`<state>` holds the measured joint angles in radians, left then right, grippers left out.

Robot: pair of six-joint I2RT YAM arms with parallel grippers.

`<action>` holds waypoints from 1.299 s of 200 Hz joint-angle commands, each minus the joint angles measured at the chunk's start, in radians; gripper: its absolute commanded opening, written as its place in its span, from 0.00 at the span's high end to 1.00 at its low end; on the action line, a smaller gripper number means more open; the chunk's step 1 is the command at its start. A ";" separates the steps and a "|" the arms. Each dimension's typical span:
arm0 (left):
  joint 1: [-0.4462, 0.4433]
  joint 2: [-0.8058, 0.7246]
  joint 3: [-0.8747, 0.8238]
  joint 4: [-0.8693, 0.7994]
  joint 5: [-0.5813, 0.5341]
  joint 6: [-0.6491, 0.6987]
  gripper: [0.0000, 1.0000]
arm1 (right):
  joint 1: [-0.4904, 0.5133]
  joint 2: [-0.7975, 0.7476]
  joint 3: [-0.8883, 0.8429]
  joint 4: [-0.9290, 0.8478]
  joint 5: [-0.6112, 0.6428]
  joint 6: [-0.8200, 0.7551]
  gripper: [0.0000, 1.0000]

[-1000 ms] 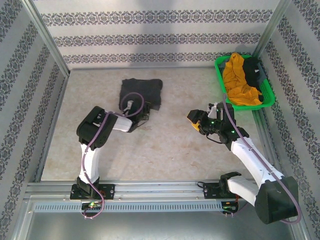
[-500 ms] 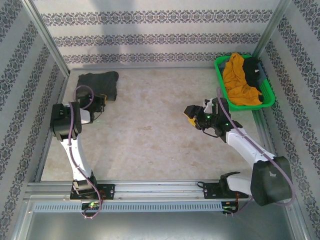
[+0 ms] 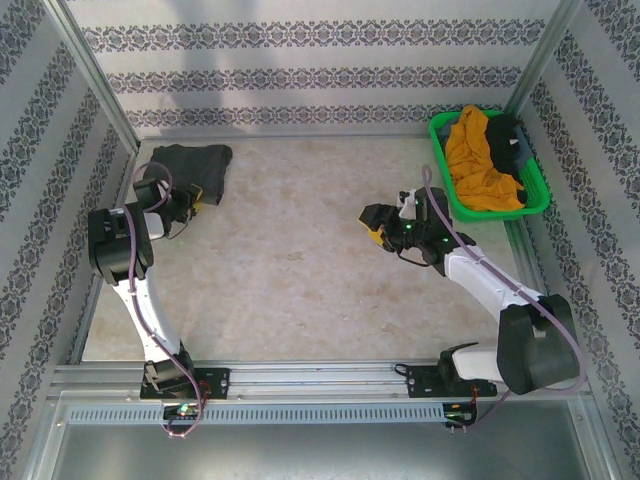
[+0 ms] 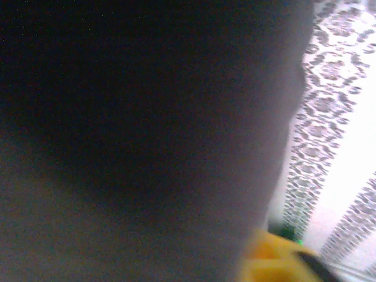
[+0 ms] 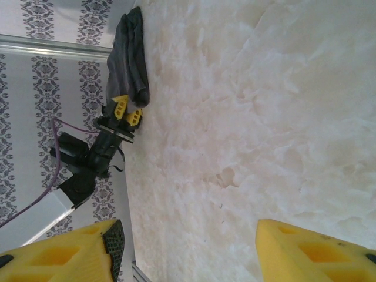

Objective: Fold and stack the t-shirts

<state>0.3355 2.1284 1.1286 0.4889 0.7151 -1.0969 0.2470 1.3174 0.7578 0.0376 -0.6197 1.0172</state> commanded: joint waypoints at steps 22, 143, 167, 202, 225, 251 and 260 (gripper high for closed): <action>0.000 -0.225 -0.097 -0.209 -0.109 0.116 0.00 | -0.011 -0.057 0.041 -0.038 0.020 -0.071 0.35; -0.540 -1.013 -0.288 -0.921 -1.402 0.455 0.00 | -0.192 -0.293 0.224 -0.584 0.747 -0.407 0.02; -0.541 -1.134 -0.525 -0.576 -1.359 0.890 0.00 | -0.201 -0.344 0.045 -0.369 0.844 -0.636 0.02; -0.514 -1.122 -0.775 -0.216 -1.241 1.048 0.00 | -0.159 -0.344 -0.309 0.123 0.960 -0.827 0.02; -0.478 -0.963 -0.790 -0.047 -1.142 1.043 0.00 | -0.164 -0.216 -0.343 0.224 0.930 -0.839 0.02; -0.390 -0.786 -0.729 0.106 -1.015 0.978 0.00 | -0.177 -0.078 -0.367 0.464 0.859 -0.876 0.02; -0.365 -0.730 -0.721 0.206 -0.963 1.002 0.00 | -0.183 -0.034 -0.354 0.529 0.824 -0.899 0.02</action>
<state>-0.0910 1.2884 0.3607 0.3580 -0.3962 -0.1310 0.0753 1.2053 0.3882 0.2546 0.2516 0.2031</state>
